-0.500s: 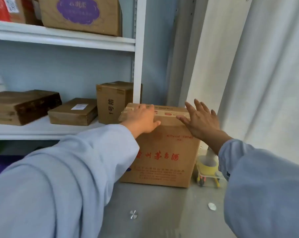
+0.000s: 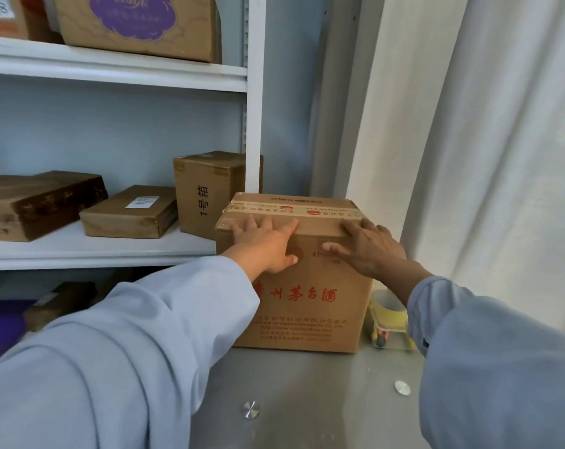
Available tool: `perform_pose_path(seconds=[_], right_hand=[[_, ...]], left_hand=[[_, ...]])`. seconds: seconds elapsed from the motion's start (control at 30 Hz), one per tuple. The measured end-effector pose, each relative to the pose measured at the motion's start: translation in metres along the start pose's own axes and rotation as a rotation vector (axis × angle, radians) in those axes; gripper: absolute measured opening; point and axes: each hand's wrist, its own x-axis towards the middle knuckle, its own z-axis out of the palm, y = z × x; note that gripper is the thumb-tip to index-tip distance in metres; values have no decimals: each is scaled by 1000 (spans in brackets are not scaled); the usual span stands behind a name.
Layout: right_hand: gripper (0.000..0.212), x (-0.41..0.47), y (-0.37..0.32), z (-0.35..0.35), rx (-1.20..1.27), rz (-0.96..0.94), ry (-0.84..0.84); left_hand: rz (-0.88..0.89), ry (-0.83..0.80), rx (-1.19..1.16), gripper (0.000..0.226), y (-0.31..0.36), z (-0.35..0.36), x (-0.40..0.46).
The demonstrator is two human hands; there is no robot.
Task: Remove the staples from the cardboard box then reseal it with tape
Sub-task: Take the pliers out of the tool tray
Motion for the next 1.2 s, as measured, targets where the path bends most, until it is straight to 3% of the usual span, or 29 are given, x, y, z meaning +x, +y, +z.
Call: perform_pose_path(seconds=[0.33,0.53,0.63,0.73,0.9,1.03,1.2], right_hand=[[65,-11,-34,1,-112,-27,76],[67,-34,-56,-11,-232,-141,110],[74,-39,-60,-25,-126,-197,118],[72,-39,-63,-28,-25,-209,90],[92,-44,-47,-38,195,-212,-50],[89,-48,-44,-31,210,-194,-17],[81,-32,-36,-30,275,-185,-146]], left_hand=[[27,-48,15,79,-35,-8,-13],[80,-58,-244,81,-66,-15,-18],[40,53,-246,60,-52,-22,-20],[143,77,-304,44,-15,-14,-25],[169,22,-228,59,-7,-12,-28],[147,-3,-163,73,-4,-11,-29],[71,11,-155,66,5,-12,-24]])
